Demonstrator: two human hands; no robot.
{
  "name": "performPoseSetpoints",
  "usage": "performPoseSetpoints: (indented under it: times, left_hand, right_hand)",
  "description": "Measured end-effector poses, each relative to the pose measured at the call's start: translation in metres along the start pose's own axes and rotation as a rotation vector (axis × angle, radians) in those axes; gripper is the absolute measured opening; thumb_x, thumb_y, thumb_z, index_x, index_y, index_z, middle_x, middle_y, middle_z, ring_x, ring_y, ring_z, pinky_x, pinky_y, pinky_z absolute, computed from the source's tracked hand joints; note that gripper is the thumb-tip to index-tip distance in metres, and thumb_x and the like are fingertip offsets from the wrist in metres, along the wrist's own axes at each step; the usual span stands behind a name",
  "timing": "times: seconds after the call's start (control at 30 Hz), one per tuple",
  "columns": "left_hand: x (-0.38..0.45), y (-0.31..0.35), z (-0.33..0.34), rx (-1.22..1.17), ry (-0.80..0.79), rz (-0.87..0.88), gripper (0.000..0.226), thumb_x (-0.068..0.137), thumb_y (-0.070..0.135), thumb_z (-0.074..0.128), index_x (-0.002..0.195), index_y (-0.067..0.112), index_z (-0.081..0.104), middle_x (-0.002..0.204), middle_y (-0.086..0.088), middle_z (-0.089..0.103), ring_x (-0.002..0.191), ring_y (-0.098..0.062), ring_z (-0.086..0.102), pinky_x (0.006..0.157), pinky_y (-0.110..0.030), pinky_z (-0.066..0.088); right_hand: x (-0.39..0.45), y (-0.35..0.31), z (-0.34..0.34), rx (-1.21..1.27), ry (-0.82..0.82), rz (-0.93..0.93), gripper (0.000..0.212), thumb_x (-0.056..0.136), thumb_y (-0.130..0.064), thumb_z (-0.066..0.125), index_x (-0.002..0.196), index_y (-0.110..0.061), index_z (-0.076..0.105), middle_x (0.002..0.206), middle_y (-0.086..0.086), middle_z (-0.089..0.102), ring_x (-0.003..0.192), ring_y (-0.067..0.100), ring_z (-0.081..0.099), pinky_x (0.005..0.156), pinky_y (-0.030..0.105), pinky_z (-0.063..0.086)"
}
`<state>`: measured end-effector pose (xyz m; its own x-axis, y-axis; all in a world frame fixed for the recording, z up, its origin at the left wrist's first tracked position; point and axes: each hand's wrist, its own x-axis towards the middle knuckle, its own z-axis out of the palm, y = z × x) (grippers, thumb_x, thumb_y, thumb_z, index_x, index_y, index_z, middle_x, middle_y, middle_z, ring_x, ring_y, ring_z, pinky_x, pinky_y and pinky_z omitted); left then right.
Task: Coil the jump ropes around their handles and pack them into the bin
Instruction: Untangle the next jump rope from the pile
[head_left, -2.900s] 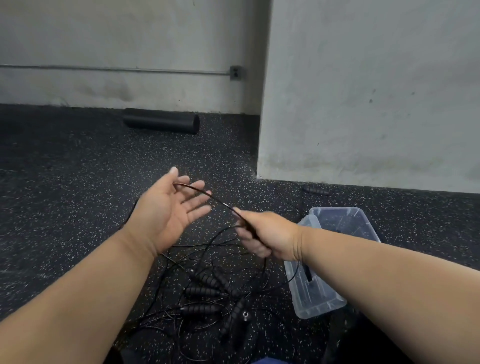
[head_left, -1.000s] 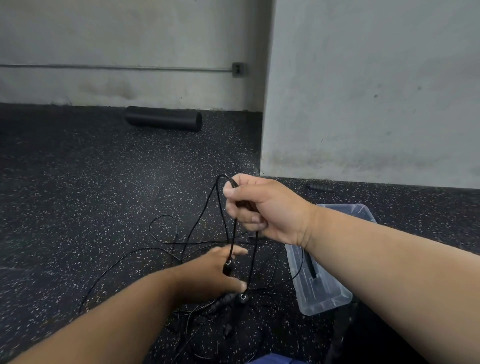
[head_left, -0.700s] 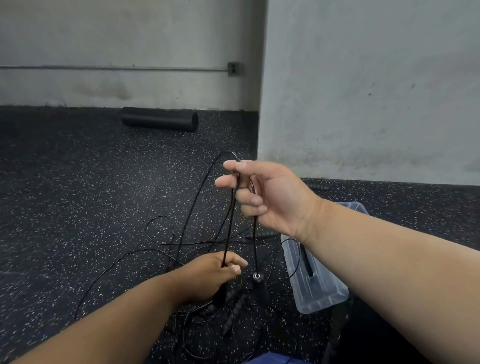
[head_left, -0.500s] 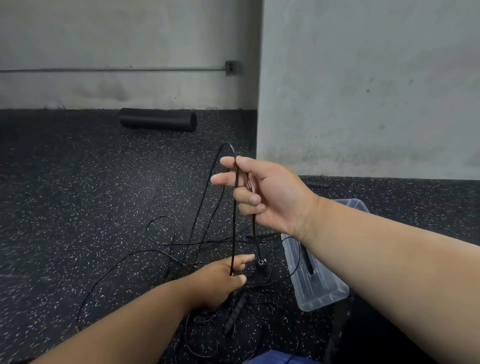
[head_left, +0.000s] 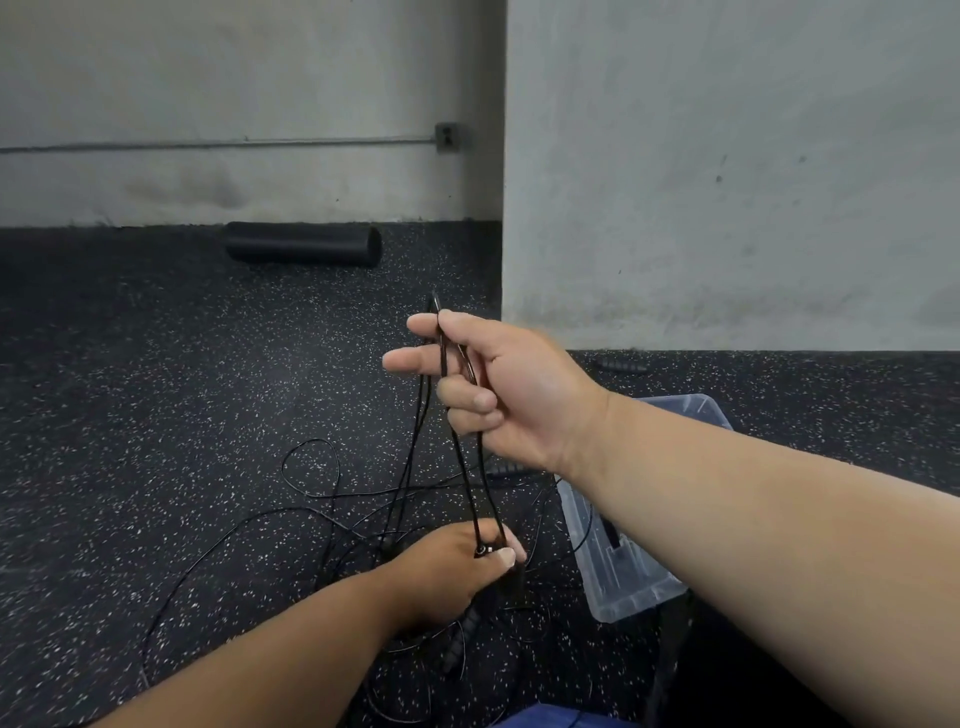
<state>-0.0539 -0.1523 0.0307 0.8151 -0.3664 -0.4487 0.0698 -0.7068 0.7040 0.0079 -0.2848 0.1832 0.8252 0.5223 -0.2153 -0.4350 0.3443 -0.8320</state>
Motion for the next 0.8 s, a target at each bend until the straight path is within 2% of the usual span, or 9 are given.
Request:
performPoseSetpoints:
  times: [0.13,0.23,0.33,0.43,0.5,0.53,0.6,0.67,0.8]
  left_hand:
    - [-0.005,0.005,-0.009,-0.025,0.015,0.021,0.022,0.107,0.036,0.054,0.099,0.034,0.074,0.101,0.011,0.075,0.098,-0.010,0.068,0.094,-0.034,0.055]
    - [-0.013,0.014,-0.029,-0.108,0.103,0.039,0.027,0.109,0.032,0.052,0.098,0.030,0.076,0.093,0.014,0.072,0.086,0.001,0.063,0.078,-0.022,0.050]
    - [-0.023,0.022,-0.050,-0.250,0.198,0.069,0.030,0.111,0.033,0.048,0.097,0.031,0.075,0.099,0.005,0.072,0.092,-0.010,0.063,0.082,-0.028,0.049]
    - [-0.030,0.030,-0.068,-0.375,0.343,0.125,0.030,0.112,0.031,0.046,0.099,0.026,0.073,0.103,-0.001,0.075,0.090,-0.009,0.065,0.084,-0.030,0.051]
    - [-0.030,0.034,-0.079,-0.557,0.404,0.127,0.027,0.112,0.028,0.045,0.106,0.016,0.069,0.107,-0.003,0.077,0.087,-0.007,0.068,0.081,-0.025,0.055]
    - [-0.030,0.034,-0.083,-0.692,0.414,0.123,0.026,0.112,0.027,0.045,0.107,0.013,0.067,0.109,-0.007,0.078,0.089,-0.011,0.069,0.082,-0.028,0.057]
    - [-0.029,0.033,-0.089,-0.903,0.444,0.119,0.025,0.112,0.028,0.045,0.104,0.016,0.065,0.107,-0.009,0.076,0.090,-0.018,0.068,0.079,-0.038,0.057]
    - [-0.027,0.031,-0.092,-0.982,0.483,0.127,0.025,0.112,0.027,0.044,0.104,0.018,0.066,0.105,-0.006,0.075,0.091,-0.020,0.067,0.080,-0.041,0.056]
    - [-0.026,0.029,-0.091,-1.106,0.510,0.086,0.029,0.112,0.030,0.043,0.116,0.017,0.069,0.110,-0.009,0.072,0.100,-0.026,0.071,0.087,-0.050,0.060]
  right_hand:
    - [0.006,-0.014,-0.015,-0.452,0.103,-0.185,0.031,0.109,-0.031,0.049,0.130,-0.014,0.064,0.115,0.003,0.078,0.048,0.009,0.036,0.043,0.019,0.030]
    - [0.008,-0.024,-0.032,-0.648,0.256,-0.268,0.038,0.105,-0.034,0.056,0.141,-0.019,0.059,0.119,-0.006,0.072,0.062,0.014,0.062,0.055,0.024,0.049]
    - [0.007,-0.026,-0.049,-0.845,0.321,-0.169,0.047,0.104,-0.042,0.056,0.148,-0.027,0.053,0.127,-0.007,0.064,0.081,0.016,0.074,0.072,0.034,0.060]
    - [0.004,-0.012,-0.060,-1.054,0.230,0.000,0.049,0.097,-0.057,0.054,0.140,-0.033,0.055,0.124,-0.013,0.065,0.093,0.013,0.074,0.087,0.041,0.062]
    - [0.002,0.003,-0.061,-1.041,0.059,0.145,0.052,0.088,-0.059,0.052,0.129,-0.030,0.063,0.117,-0.011,0.070,0.097,0.013,0.072,0.093,0.042,0.058]
    - [0.001,0.013,-0.060,-1.004,-0.034,0.218,0.049,0.087,-0.055,0.053,0.124,-0.024,0.066,0.111,-0.009,0.072,0.097,0.014,0.071,0.092,0.040,0.054]
    - [-0.001,0.031,-0.057,-0.954,-0.166,0.292,0.028,0.093,-0.041,0.061,0.110,-0.019,0.068,0.096,-0.005,0.071,0.088,0.014,0.065,0.084,0.037,0.050]
    - [0.000,0.045,-0.056,-0.933,-0.165,0.268,0.005,0.102,-0.028,0.063,0.103,-0.023,0.065,0.087,-0.003,0.070,0.080,0.014,0.062,0.076,0.034,0.050]
    - [0.001,0.055,-0.051,-0.849,-0.140,0.205,0.019,0.106,-0.034,0.059,0.112,-0.016,0.064,0.096,0.003,0.070,0.087,0.017,0.062,0.080,0.036,0.049]
